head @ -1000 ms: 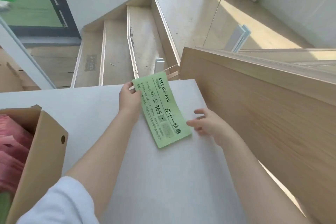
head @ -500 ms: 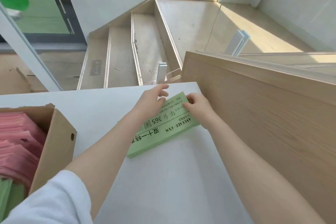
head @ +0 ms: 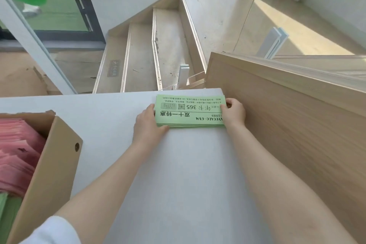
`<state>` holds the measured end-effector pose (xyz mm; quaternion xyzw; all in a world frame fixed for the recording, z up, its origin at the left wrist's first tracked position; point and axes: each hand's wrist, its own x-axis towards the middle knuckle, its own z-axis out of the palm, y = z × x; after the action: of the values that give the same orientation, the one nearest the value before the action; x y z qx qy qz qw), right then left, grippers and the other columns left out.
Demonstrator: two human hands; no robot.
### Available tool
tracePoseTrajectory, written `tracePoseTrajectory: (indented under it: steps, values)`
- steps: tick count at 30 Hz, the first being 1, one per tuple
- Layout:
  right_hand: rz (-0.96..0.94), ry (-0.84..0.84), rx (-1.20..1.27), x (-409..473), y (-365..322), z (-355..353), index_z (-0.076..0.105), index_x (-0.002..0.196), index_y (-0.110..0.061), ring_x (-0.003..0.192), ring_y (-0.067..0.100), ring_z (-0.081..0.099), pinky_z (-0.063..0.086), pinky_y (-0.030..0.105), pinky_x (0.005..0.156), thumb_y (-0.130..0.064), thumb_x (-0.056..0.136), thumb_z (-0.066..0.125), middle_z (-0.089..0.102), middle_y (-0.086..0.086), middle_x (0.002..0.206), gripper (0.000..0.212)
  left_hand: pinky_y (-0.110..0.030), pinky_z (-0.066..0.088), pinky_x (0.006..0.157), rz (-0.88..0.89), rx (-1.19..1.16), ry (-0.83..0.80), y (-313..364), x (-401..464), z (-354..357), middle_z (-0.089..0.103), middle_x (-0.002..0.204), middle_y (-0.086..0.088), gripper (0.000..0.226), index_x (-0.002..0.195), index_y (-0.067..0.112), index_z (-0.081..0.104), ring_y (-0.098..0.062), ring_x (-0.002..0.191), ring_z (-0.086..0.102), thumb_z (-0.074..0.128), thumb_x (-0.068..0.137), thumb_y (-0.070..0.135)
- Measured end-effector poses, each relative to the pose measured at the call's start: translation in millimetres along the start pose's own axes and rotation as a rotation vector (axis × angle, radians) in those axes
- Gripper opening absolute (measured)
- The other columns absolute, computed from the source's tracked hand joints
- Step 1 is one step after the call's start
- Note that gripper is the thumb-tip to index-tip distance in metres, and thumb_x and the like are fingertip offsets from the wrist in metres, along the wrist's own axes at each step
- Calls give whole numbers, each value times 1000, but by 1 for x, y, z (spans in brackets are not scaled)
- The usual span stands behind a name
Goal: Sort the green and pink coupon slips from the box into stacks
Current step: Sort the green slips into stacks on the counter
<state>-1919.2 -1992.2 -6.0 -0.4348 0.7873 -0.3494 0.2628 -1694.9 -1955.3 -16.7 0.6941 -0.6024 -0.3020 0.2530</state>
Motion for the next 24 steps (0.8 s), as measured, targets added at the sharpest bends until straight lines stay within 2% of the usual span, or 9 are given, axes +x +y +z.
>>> tracePoseTrajectory:
  steps: [3, 6, 13, 16, 19, 21, 24]
  values:
    - [-58, 9, -23, -4, 17, 1, 58, 114, -2, 110, 29, 54, 40, 31, 91, -1, 86, 48, 60, 14, 116, 30, -35, 35, 96, 30, 104, 49, 1, -2, 4, 52, 120, -12, 59, 131, 8, 45, -29, 115, 42, 69, 78, 21]
    - [-64, 5, 14, -9, 25, 6, 57, 121, -7, 114, 26, 54, 42, 39, 98, 1, 85, 45, 61, 10, 120, 38, -26, 28, 95, 41, 71, 61, 1, -8, 7, 49, 123, -12, 55, 131, 7, 45, -28, 119, 37, 65, 82, 17]
    - [-93, -99, 31, -15, 19, 0, 48, 132, -8, 125, 21, 46, 35, 32, 105, -5, 91, 46, 52, 7, 134, 41, -28, 31, 96, 18, 58, 75, 3, -12, 4, 51, 119, -12, 52, 129, 6, 49, -28, 116, 41, 66, 81, 18]
    - [-98, -147, 58, -21, 16, -12, 48, 132, -10, 126, 20, 45, 35, 33, 105, -8, 92, 45, 50, 6, 136, 39, -28, 29, 99, 22, 71, 49, 5, -19, 0, 50, 127, -11, 52, 130, 7, 46, -27, 121, 39, 64, 83, 16]
    - [-207, -105, 57, -42, 7, -18, 51, 127, -7, 125, 17, 43, 31, 27, 105, -5, 93, 43, 47, 4, 138, 35, -27, 30, 100, 2, 36, 19, 8, -33, -8, 43, 135, -10, 57, 136, 9, 40, -25, 125, 41, 64, 84, 14]
    - [-296, -122, 90, -65, -4, -15, 57, 119, -9, 107, 15, 50, 36, 24, 95, -3, 92, 43, 54, 4, 129, 31, -25, 37, 91, -5, -24, 42, 13, -47, -17, 46, 132, -8, 50, 133, 10, 44, -22, 116, 50, 61, 86, 15]
    - [-429, -264, 121, -102, -24, -3, 62, 107, -11, 98, 13, 54, 38, 18, 85, -1, 90, 46, 60, -2, 110, 25, -20, 44, 64, -41, -138, 55, 23, -75, -40, 60, 105, 2, 31, 120, 12, 55, -15, 91, 57, 54, 90, 18]
